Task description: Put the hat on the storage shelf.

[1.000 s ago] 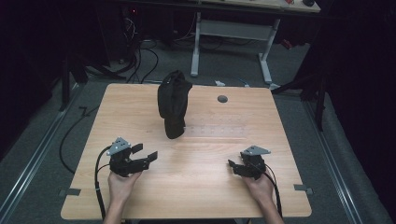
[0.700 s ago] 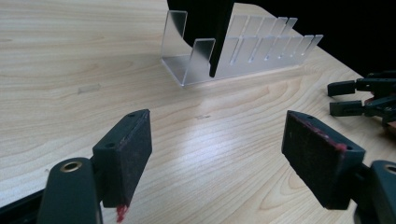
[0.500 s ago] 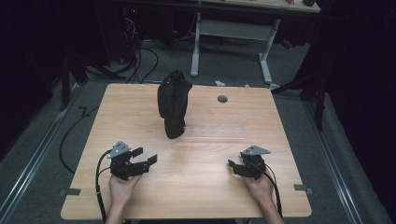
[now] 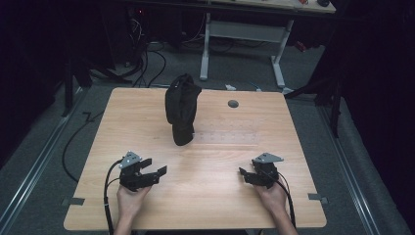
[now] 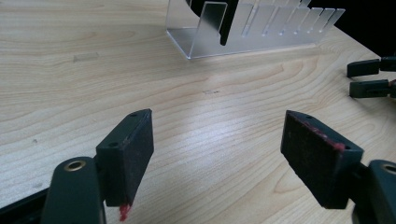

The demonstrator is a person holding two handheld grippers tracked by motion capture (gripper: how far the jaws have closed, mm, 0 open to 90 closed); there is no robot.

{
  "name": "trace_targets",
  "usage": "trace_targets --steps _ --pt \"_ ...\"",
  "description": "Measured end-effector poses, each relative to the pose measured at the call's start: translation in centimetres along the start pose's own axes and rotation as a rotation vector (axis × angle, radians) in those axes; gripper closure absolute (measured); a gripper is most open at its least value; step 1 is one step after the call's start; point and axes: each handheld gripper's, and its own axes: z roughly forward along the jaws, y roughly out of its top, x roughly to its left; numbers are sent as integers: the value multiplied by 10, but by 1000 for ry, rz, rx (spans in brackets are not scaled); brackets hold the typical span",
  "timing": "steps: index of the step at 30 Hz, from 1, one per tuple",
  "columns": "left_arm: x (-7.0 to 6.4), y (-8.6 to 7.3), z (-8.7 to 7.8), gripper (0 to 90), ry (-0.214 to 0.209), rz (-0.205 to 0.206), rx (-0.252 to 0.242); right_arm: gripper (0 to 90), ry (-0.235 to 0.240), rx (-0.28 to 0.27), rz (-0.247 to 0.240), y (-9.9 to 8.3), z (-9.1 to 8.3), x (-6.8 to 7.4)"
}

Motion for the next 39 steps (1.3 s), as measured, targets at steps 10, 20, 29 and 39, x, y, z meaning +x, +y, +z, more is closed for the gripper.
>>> trace_targets --steps 10,20,29,39 --pt "2 -10 6 260 34 46 15 348 0 0 0 0 0 0" --pt "2 -24 14 260 68 93 33 348 -1 -1 -3 0 0 0" --pt "3 -35 18 260 101 149 22 349 0 -1 -2 0 0 0" --pt "1 -44 27 257 179 217 54 348 -1 -1 -5 0 0 0"
